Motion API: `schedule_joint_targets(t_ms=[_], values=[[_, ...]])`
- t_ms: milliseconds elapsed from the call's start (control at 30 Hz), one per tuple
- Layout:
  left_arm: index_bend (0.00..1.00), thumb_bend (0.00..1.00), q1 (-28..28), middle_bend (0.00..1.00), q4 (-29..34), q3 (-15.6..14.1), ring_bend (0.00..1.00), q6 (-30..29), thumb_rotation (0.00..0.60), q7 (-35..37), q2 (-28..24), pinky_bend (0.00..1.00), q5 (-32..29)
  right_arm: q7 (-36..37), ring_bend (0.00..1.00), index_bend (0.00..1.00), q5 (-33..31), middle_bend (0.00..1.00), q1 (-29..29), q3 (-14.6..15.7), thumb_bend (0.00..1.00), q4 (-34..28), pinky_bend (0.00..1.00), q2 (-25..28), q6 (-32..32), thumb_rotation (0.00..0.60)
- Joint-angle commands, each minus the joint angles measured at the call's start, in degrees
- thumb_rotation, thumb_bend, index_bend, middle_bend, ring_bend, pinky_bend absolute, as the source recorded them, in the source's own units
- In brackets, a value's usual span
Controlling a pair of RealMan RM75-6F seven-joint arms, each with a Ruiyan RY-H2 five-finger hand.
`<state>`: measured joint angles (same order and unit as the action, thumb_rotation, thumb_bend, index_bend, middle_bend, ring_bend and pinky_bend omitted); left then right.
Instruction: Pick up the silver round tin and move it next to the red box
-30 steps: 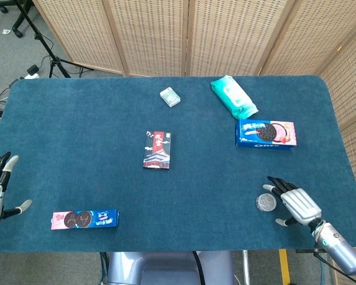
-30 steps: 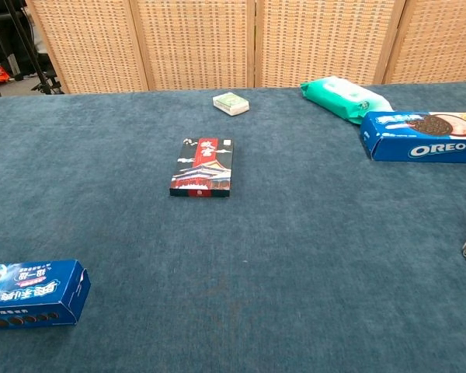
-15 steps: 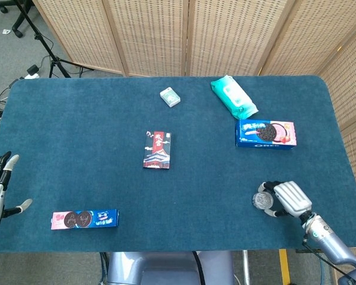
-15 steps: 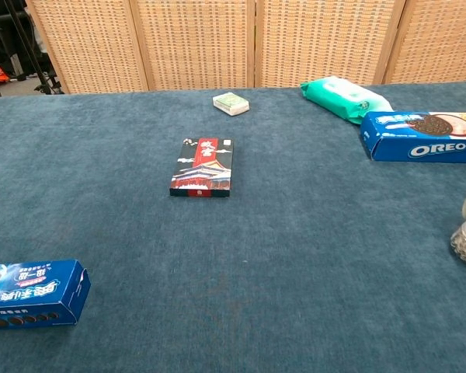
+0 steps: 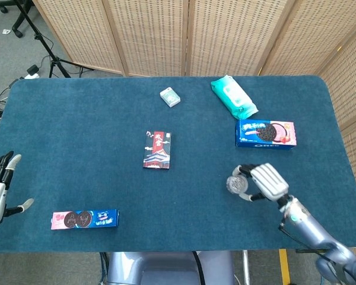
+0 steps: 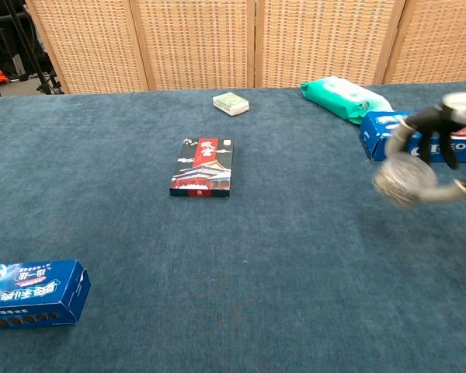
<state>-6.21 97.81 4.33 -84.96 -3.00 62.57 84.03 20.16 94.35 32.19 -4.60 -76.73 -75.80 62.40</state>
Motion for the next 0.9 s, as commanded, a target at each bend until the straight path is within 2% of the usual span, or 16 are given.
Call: schedule_joint_targets(t_ms=[33,167,300,667,900], values=[[0.00,0.00,-0.3,0.00,-0.1,0.2,0.00,0.7,0.600,0.3,-0.1,0.00,-0.6,-11.1,0.50,0.56,-12.3,0.55,8.1,-8.8,0.72,-2.1,0.59,-3.7,-10.8,0.600],[0.00,0.00,-1.0,0.00,-0.1,0.6,0.00,2.1,0.600,0.4,-0.1,0.00,-2.0,-17.7,0.50,0.56,-19.7,0.55,12.3,-12.3,0.74,-0.1,0.59,-7.3,-14.8,0.600],[0.00,0.00,-1.6,0.00,-0.2,1.0,0.00,3.3,0.600,0.0,0.1,0.00,-3.2,-22.6,0.50,0.56,-25.2,0.55,15.7,-14.0,0.74,3.5,0.59,-11.0,-17.6,0.600],[0.00,0.00,-3.2,0.00,-0.8,2.4,0.00,6.4,0.600,-0.9,0.3,0.00,-7.5,-32.9,0.50,0.56,-35.9,0.55,21.6,-15.1,0.74,9.8,0.59,-19.0,-19.9,0.600],[0.00,0.00,-3.4,0.00,-0.8,2.6,0.00,6.7,0.600,-0.6,0.2,0.00,-8.0,-36.8,0.50,0.56,-40.4,0.55,23.4,-14.2,0.74,12.3,0.59,-22.6,-20.1,0.600]])
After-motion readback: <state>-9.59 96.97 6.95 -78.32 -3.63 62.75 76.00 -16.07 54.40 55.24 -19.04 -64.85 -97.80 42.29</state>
